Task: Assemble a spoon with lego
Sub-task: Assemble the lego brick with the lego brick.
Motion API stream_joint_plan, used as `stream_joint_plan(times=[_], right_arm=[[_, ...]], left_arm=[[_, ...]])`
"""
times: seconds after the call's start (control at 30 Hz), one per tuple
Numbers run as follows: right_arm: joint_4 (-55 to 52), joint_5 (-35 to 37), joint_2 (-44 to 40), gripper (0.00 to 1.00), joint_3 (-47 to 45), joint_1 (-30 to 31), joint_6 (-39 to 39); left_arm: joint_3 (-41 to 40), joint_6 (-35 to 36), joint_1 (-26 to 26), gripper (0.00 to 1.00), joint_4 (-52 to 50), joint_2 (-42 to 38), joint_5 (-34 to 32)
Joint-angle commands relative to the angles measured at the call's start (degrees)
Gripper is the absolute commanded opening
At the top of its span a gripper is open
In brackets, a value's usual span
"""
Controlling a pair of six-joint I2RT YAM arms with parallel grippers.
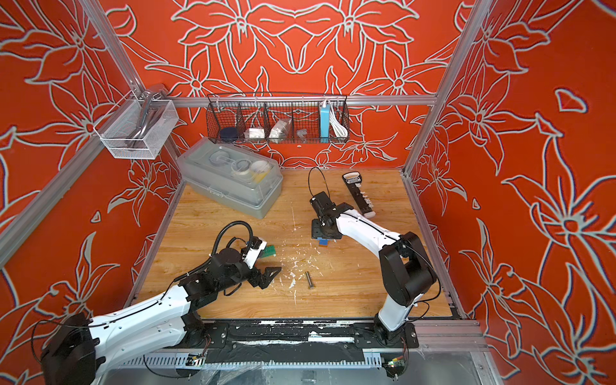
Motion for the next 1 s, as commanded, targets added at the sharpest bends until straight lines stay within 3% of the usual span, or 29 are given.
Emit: stream_joint_plan(times=[0.0,0.5,0.97], right_arm=[[-3.02,0.71,7.74,0.49,-4.95,0.83,0.62],[-7.05,1.49,11.93,0.49,-2.45,0.99,5.23],[-10.49,4.03,4.46,0.48,-1.58,1.09,8.71]], left_arm=[[0.67,0.7,-0.41,0.98,-0.2,-0.13,-0.38],[0.96,0.87,-0.41,0.98,-0.74,0.02,-1.39],[-0.76,-0.3,-0.45,0.98,-5.32,-6.46,-1.27]])
